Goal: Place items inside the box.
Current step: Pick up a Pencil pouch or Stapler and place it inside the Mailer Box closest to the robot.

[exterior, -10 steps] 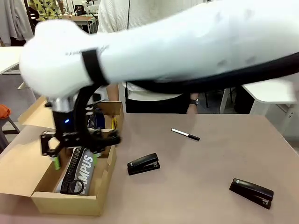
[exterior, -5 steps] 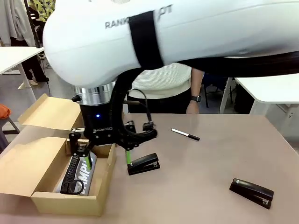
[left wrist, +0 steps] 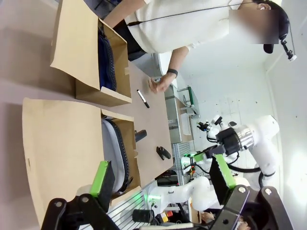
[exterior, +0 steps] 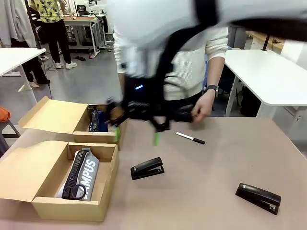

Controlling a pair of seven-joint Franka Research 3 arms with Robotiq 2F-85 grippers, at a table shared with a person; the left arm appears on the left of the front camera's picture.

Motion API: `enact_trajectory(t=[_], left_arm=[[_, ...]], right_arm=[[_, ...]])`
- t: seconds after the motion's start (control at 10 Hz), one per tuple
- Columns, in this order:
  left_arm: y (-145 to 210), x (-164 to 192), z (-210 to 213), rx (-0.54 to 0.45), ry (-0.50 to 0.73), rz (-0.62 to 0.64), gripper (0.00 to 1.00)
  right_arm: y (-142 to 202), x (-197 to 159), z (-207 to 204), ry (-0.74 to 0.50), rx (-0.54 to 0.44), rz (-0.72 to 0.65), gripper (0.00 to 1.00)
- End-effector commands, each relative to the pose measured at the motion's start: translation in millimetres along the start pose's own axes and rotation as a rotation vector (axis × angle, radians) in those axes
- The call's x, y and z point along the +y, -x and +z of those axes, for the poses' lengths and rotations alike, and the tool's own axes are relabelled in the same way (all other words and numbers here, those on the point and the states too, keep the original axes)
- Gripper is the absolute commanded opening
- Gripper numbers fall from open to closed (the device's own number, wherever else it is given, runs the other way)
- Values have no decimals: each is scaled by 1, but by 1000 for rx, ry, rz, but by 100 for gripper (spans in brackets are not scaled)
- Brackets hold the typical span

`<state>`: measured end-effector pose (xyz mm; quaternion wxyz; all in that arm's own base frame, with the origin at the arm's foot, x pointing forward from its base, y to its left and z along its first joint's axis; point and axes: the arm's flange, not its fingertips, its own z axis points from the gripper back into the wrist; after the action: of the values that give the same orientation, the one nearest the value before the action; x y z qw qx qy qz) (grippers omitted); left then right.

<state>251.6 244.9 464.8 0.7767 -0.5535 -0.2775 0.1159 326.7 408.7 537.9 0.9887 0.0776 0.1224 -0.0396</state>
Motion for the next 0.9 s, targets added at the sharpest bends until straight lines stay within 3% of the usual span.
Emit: enact_trajectory(t=[0.0,0.1,0.3,0.4,0.6,0.8], left_arm=[[0,-1,-1,-6,17,-17,100],[0,-1,-1,-6,17,-17,100],[0,-1,-1,-6,17,-17,100],[0,-1,-1,-6,17,-17,100],[0,-1,-1,-6,17,-17,100],[0,-1,-1,-6,17,-17,100]], right_arm=[[2,-122,22,-232,86,-17,100],[3,-169,38,-400,144,43,100],[4,-259,60,-631,151,22,100],[2,-306,62,-706,154,-68,100],[0,-385,45,-853,128,-199,100],[9,-434,-2,-980,63,-117,100]])
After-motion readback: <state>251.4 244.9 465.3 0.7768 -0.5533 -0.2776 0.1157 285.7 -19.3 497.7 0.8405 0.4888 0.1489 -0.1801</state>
